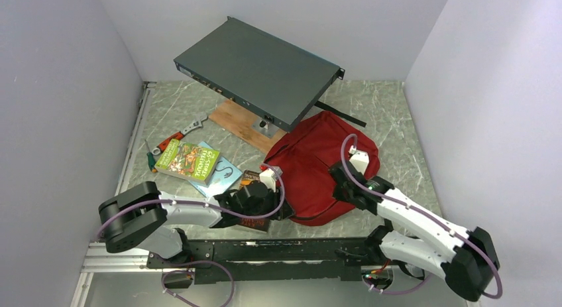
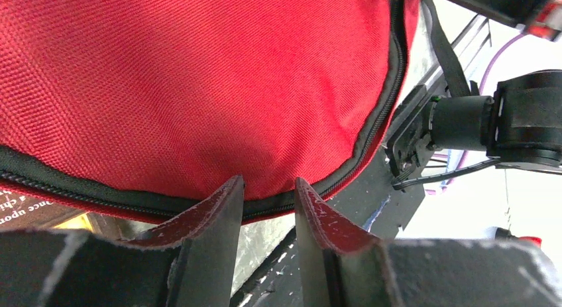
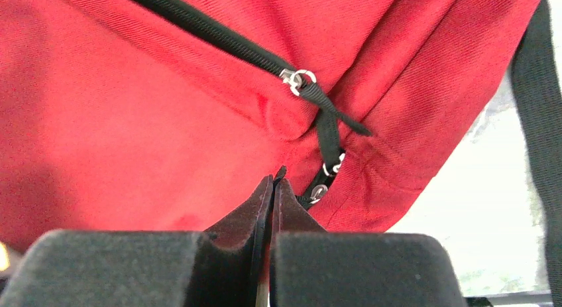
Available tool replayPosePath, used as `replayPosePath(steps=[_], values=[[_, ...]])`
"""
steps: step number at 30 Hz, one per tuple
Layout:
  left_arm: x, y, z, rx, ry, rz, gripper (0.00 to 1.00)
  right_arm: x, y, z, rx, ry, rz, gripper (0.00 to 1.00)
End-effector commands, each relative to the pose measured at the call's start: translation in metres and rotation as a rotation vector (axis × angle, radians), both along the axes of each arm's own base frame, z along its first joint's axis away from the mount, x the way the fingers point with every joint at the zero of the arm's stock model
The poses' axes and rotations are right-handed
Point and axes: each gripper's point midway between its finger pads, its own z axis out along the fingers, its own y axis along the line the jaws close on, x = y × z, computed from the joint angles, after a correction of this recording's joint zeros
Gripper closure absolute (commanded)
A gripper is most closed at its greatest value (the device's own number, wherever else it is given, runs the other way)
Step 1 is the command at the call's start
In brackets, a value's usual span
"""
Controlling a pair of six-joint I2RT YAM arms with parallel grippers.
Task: Pack the student bag
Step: Unzip the student bag at the center of the board.
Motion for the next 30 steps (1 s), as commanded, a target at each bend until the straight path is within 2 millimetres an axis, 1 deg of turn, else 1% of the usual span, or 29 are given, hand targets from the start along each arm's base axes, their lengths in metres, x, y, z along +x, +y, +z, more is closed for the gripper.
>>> replayPosePath(steps=[1,3,5,7,9,10,11,12,13,15,16,17,18,19,20,21,22,23,24,25,26,30], values=[[0.007,-0.012,0.008,-0.018,-0.022,-0.005,0.61,-0.018,0.02,0.012,0.15,0.013,0.09,1.0],[0.011,-0.012,0.007,-0.018,-0.018,0.004,0.62,-0.025,0.04,0.015,0.257,0.016,0.175,1.0],[0.014,-0.014,0.007,-0.017,-0.019,0.012,0.63,-0.035,0.071,0.024,0.425,0.008,0.29,1.0],[0.017,-0.017,0.007,-0.015,-0.021,0.011,0.65,-0.049,0.104,0.04,0.642,-0.001,0.4,1.0],[0.019,-0.022,0.008,-0.017,-0.022,0.01,0.65,-0.066,0.135,0.068,0.918,-0.022,0.504,1.0],[0.02,-0.024,0.009,-0.02,-0.021,0.008,0.66,-0.075,0.146,0.086,1.063,-0.032,0.553,1.0],[0.02,-0.026,0.009,-0.024,-0.018,0.008,0.66,-0.082,0.15,0.095,1.162,-0.03,0.577,1.0],[0.02,-0.028,0.011,-0.032,-0.017,0.006,0.67,-0.086,0.151,0.097,1.201,-0.019,0.576,1.0],[0.02,-0.03,0.012,-0.044,-0.016,0.004,0.68,-0.086,0.151,0.099,1.202,-0.017,0.577,1.0],[0.019,-0.032,0.018,-0.079,-0.019,-0.002,0.68,-0.076,0.145,0.094,1.107,-0.053,0.542,1.0],[0.018,-0.032,0.02,-0.098,-0.019,-0.004,0.67,-0.066,0.137,0.084,1.002,-0.069,0.493,1.0],[0.014,-0.03,0.02,-0.113,-0.021,-0.014,0.66,-0.055,0.124,0.076,0.877,-0.085,0.44,1.0],[0.012,-0.029,0.024,-0.134,-0.026,-0.022,0.64,-0.048,0.11,0.066,0.747,-0.086,0.409,1.0],[0.009,-0.026,0.025,-0.146,-0.026,-0.028,0.6,-0.042,0.099,0.062,0.66,-0.083,0.368,1.0],[0.006,-0.024,0.032,-0.172,-0.038,-0.036,0.56,-0.042,0.085,0.052,0.561,-0.049,0.336,0.91],[0.004,-0.021,0.036,-0.192,-0.052,-0.046,0.52,-0.039,0.075,0.047,0.49,-0.025,0.301,0.81],[0.001,-0.017,0.038,-0.202,-0.064,-0.055,0.49,-0.036,0.065,0.045,0.434,-0.021,0.267,0.68],[-0.001,-0.014,0.041,-0.207,-0.078,-0.062,0.47,-0.035,0.058,0.042,0.395,-0.006,0.238,0.57],[-0.002,-0.012,0.043,-0.204,-0.098,-0.074,0.45,-0.035,0.052,0.041,0.368,0.01,0.202,0.49],[-0.003,-0.01,0.046,-0.2,-0.112,-0.083,0.44,-0.035,0.047,0.039,0.348,0.028,0.161,0.44],[-0.003,-0.009,0.05,-0.195,-0.132,-0.092,0.42,-0.036,0.041,0.037,0.333,0.043,0.122,0.41],[0.0,-0.017,0.071,-0.173,-0.21,-0.115,0.38,-0.049,0.029,0.02,0.344,0.111,-0.019,0.38]])
